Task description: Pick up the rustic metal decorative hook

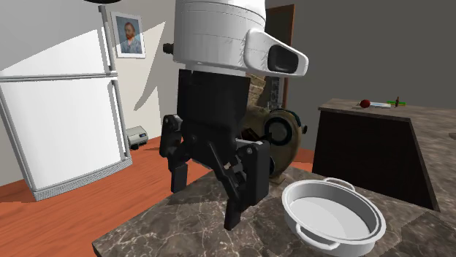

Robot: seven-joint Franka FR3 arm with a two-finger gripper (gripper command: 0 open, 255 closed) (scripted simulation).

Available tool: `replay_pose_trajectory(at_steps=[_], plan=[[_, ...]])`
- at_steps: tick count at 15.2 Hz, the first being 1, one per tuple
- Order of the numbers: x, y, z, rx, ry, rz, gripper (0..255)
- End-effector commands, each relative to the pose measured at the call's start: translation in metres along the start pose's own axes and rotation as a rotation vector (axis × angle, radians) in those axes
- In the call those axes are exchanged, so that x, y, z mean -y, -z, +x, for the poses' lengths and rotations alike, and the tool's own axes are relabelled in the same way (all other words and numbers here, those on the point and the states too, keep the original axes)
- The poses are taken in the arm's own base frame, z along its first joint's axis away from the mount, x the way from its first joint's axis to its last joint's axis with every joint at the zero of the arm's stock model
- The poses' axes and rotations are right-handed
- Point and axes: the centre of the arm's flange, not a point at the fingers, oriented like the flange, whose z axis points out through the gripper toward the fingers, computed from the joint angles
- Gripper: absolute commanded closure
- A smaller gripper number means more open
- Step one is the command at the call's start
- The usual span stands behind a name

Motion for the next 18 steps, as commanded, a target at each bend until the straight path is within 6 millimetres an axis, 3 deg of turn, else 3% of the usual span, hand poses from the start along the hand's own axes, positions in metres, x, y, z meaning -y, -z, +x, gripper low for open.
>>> replay_pose_trajectory(at_steps=[1, 9, 13, 18], plan=[[0.000, 0.000, 0.000, 0.000, 0.000, 0.000, 0], [-0.020, 0.007, 0.098, -0.015, 0.437, -0.040, 0], [-0.013, 0.010, 0.148, -0.022, 0.655, -0.060, 0], [0.010, 0.016, 0.206, -0.031, 0.928, -0.085, 0]])
